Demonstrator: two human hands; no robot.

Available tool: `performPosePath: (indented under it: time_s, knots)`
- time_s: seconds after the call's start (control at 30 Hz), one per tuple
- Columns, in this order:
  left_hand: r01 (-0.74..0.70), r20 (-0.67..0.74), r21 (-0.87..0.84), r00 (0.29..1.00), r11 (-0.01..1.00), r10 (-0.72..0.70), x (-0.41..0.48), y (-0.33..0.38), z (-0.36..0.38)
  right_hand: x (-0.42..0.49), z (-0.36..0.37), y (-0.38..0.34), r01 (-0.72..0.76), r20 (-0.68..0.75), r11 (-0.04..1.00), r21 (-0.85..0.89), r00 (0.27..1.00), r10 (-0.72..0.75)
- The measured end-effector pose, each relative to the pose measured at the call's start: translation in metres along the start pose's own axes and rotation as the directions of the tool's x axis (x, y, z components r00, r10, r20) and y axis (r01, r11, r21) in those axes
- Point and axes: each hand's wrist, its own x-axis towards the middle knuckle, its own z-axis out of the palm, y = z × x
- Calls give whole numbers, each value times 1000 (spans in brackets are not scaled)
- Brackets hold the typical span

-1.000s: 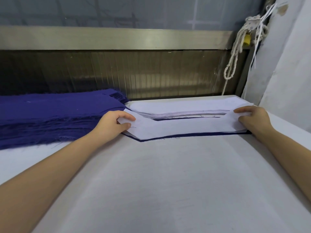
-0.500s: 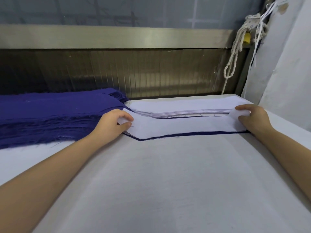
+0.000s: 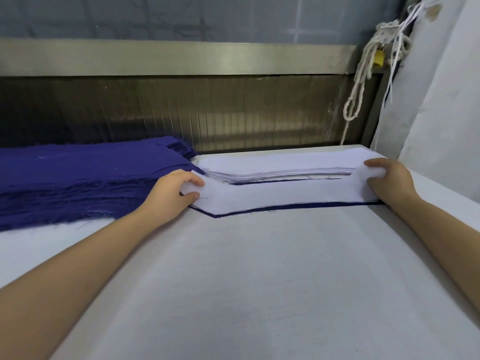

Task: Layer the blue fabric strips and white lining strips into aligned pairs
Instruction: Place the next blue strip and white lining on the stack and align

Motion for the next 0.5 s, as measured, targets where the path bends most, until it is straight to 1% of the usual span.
performPosePath:
  time_s: [0.27, 0.5]
  knots:
    - [-14, 9, 34, 1000, 999, 14, -1, -1, 1, 2, 2, 3, 44, 51, 993, -106, 998, -39]
    - [-23, -4, 37, 1000, 999, 24, 1, -4, 1, 2, 2, 4, 27, 30, 997, -71, 999, -25]
